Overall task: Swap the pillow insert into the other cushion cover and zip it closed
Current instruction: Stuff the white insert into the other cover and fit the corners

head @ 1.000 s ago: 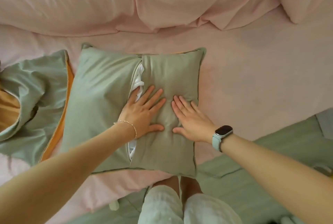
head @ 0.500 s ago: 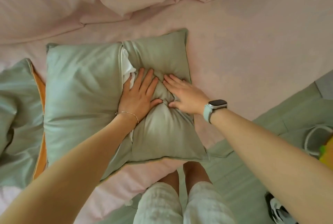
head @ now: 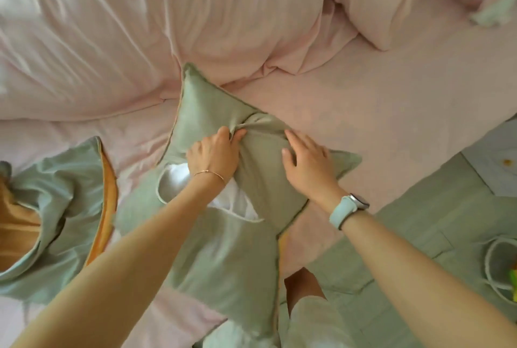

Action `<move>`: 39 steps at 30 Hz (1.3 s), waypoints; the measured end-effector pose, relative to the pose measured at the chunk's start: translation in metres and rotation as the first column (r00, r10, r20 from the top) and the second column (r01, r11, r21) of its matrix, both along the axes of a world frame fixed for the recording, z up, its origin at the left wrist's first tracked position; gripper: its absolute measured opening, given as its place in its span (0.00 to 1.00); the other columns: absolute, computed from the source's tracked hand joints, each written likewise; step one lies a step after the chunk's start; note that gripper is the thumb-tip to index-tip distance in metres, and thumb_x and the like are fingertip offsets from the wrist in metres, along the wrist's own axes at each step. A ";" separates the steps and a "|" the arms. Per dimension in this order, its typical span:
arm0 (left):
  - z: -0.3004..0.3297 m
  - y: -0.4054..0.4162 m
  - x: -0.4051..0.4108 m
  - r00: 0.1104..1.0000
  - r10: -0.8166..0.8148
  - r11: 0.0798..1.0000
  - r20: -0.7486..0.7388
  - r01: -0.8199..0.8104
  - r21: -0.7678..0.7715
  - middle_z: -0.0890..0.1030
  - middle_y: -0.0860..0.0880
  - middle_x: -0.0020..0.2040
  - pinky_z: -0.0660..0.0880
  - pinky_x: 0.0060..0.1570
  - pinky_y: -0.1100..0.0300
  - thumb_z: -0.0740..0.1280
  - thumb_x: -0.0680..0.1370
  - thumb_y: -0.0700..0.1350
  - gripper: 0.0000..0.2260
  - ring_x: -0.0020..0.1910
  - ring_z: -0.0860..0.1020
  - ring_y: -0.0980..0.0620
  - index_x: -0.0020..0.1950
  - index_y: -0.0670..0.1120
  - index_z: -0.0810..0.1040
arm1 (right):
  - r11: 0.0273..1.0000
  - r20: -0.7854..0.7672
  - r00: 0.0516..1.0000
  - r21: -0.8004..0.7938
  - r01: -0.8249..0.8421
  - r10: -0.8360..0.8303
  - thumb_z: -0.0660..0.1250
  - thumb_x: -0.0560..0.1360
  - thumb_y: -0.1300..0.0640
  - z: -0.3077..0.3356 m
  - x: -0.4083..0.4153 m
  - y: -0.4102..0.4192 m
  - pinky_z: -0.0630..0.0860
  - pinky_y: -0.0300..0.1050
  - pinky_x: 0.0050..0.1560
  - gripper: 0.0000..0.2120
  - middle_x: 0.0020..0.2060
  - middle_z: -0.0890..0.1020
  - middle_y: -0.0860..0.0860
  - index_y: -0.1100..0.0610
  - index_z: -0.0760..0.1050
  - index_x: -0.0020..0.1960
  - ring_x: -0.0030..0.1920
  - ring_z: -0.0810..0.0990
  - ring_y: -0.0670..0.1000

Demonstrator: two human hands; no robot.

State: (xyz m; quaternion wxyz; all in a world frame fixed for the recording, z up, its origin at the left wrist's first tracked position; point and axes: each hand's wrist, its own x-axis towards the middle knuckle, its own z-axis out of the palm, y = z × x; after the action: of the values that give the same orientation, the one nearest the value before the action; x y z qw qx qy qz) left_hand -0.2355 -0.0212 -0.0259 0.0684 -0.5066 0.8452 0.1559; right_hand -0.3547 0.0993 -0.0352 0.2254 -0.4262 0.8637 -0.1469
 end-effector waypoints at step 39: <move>-0.196 -0.039 -0.024 0.979 -0.165 0.891 -0.122 0.095 -0.445 0.75 0.48 0.50 0.49 0.65 0.46 0.55 0.74 0.50 0.10 0.54 0.68 0.48 0.51 0.48 0.70 | 0.871 -0.505 0.800 -0.169 -0.461 0.325 0.55 0.73 0.52 -0.179 -0.046 -0.109 0.59 0.50 0.44 0.10 0.43 0.78 0.52 0.54 0.68 0.51 0.43 0.67 0.52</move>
State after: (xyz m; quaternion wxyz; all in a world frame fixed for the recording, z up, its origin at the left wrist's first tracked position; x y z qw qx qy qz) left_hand -0.2592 -0.0602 -0.2221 -0.1032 -0.4372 0.8934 -0.0030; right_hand -0.4011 -0.0092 -0.2144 -0.0237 -0.6477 0.7531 -0.1130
